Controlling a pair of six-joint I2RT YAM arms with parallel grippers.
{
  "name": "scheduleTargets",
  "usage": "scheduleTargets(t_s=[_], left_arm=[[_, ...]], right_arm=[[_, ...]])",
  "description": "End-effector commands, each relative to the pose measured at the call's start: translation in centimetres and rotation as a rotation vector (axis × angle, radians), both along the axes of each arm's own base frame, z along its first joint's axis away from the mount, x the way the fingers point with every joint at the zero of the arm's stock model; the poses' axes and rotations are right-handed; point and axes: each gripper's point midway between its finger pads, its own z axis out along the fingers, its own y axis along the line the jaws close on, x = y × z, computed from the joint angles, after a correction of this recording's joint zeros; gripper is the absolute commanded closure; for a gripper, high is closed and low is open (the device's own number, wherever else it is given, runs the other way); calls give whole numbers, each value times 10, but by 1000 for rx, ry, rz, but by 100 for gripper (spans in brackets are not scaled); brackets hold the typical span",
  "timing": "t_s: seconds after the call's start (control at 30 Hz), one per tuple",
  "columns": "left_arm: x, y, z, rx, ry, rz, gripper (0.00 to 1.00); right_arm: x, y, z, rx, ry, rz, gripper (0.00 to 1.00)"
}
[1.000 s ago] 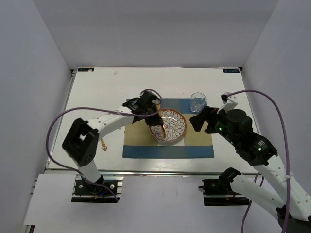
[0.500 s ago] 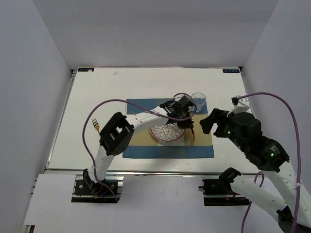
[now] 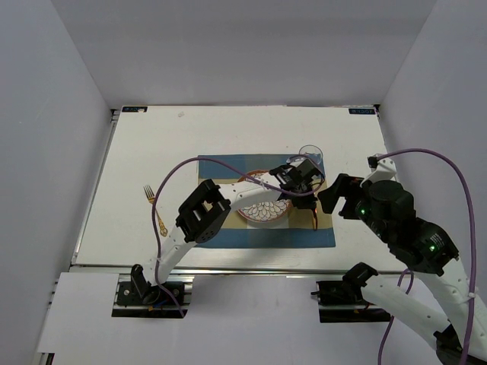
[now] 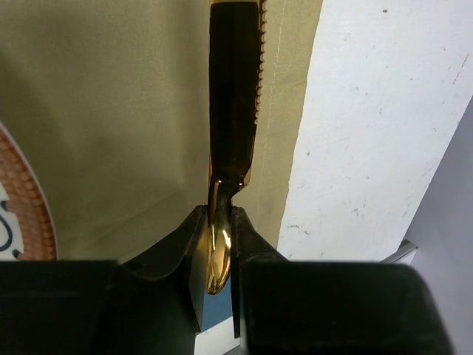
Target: Set the dinner table for one person
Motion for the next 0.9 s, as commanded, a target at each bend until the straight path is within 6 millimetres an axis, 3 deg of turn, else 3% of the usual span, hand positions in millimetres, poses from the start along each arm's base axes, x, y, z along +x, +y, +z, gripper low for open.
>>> scheduleTargets(t_s=[0.0,0.27,0.47,0.87], left_arm=[[1,-16,32,-73,-16,7,100],[-5,-20,15,-50,17,6,100],[-22,-24,1,-36,59,-36,100],[-27,-19,-10,-9,80,-42,100]], right_arm=[[1,-5,13,13,-42,-19,11],[-2,-5,11,19,-41,-8,11],[-3,-2,7,30,-38,1,11],[-2,2,1,39,-33,13,11]])
